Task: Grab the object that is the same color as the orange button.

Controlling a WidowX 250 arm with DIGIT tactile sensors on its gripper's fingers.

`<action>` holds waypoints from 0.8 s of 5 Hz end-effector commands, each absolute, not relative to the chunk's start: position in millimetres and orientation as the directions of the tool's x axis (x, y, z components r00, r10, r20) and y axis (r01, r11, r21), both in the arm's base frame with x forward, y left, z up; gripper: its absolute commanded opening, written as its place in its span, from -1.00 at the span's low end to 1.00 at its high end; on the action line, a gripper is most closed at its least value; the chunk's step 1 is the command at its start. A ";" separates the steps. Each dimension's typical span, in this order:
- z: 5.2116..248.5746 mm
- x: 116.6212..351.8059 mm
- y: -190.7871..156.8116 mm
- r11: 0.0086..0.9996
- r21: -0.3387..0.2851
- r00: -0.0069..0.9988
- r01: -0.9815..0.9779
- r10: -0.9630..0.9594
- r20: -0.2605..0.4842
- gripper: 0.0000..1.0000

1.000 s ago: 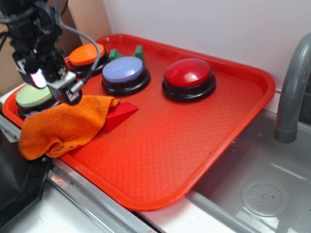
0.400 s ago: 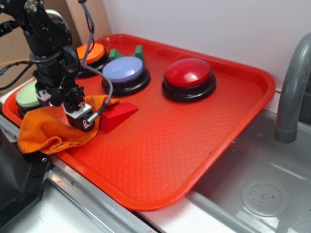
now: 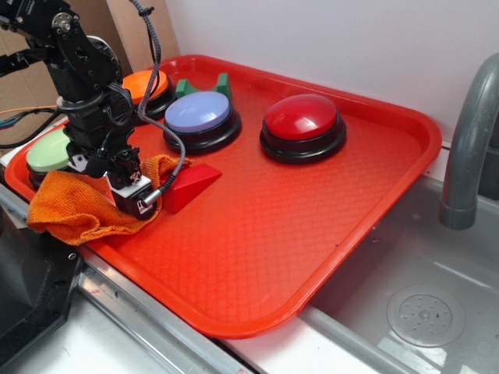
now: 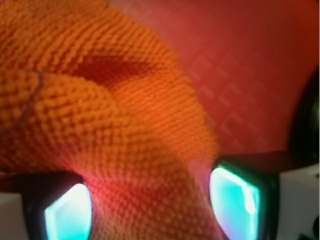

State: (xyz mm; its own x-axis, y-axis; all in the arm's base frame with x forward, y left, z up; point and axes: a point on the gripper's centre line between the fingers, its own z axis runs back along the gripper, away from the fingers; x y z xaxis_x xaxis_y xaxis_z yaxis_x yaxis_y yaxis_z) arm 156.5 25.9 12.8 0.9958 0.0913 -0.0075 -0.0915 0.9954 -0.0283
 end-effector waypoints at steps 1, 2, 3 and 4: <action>12.7 159.2 24.1 0.997 -0.027 0.998 -0.068 0.069 0.012 -1.00; 13.3 158.6 23.6 0.997 -0.017 0.997 -0.072 0.072 0.009 -1.00; 15.1 158.2 23.2 0.997 -0.006 0.997 -0.077 0.077 0.002 -1.00; 18.6 159.7 22.1 0.995 -0.009 0.995 -0.096 0.096 0.011 -1.00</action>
State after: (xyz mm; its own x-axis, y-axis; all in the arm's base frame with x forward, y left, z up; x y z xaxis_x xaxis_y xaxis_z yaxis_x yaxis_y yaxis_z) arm 154.8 20.1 14.7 0.9948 0.1004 -0.0179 -0.1006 0.9949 -0.0107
